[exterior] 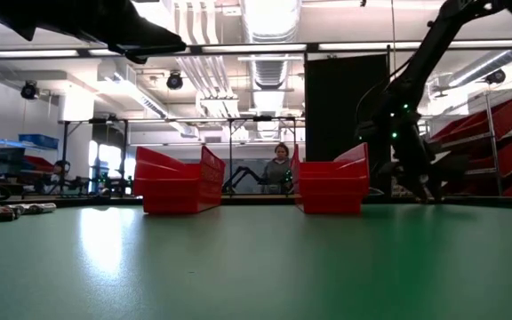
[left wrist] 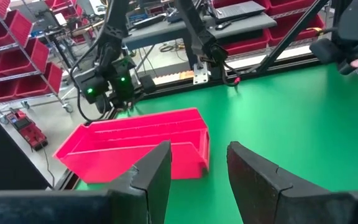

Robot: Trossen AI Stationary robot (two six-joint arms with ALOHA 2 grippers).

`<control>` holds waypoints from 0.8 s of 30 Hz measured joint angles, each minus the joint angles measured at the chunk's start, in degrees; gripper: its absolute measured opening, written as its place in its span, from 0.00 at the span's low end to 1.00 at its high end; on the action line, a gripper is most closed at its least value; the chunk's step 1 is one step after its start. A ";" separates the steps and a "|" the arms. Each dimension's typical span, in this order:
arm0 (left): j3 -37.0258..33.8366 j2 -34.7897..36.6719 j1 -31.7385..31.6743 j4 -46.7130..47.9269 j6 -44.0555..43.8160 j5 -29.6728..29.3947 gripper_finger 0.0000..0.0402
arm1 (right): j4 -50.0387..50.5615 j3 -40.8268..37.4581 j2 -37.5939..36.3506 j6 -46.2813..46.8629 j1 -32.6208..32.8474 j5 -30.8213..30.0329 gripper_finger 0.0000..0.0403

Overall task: Sort batteries
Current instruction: Put the black battery into the right red bin

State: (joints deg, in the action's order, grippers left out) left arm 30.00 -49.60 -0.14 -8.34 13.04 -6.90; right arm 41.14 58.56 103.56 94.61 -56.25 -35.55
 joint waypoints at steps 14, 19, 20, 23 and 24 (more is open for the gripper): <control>0.00 1.08 0.00 5.26 1.46 -0.22 0.34 | 12.60 6.74 8.16 4.79 2.18 -2.28 0.26; 0.00 2.68 0.00 7.41 1.25 -0.22 0.34 | 12.57 5.98 8.38 5.50 3.11 -2.36 0.18; 0.00 2.97 0.00 7.68 1.02 -0.22 0.34 | 12.61 5.73 8.38 6.12 3.34 -2.49 0.17; 0.00 3.88 0.00 8.78 0.56 -0.22 0.34 | 12.63 5.05 8.38 6.35 4.17 -2.88 0.14; 0.00 4.12 0.00 8.98 0.43 -0.20 0.34 | 12.57 4.77 8.38 6.35 4.44 -2.83 0.14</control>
State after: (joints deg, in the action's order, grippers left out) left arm 30.00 -45.48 -0.14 0.64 13.46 -7.09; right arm 53.71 63.33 111.94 100.97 -51.81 -38.38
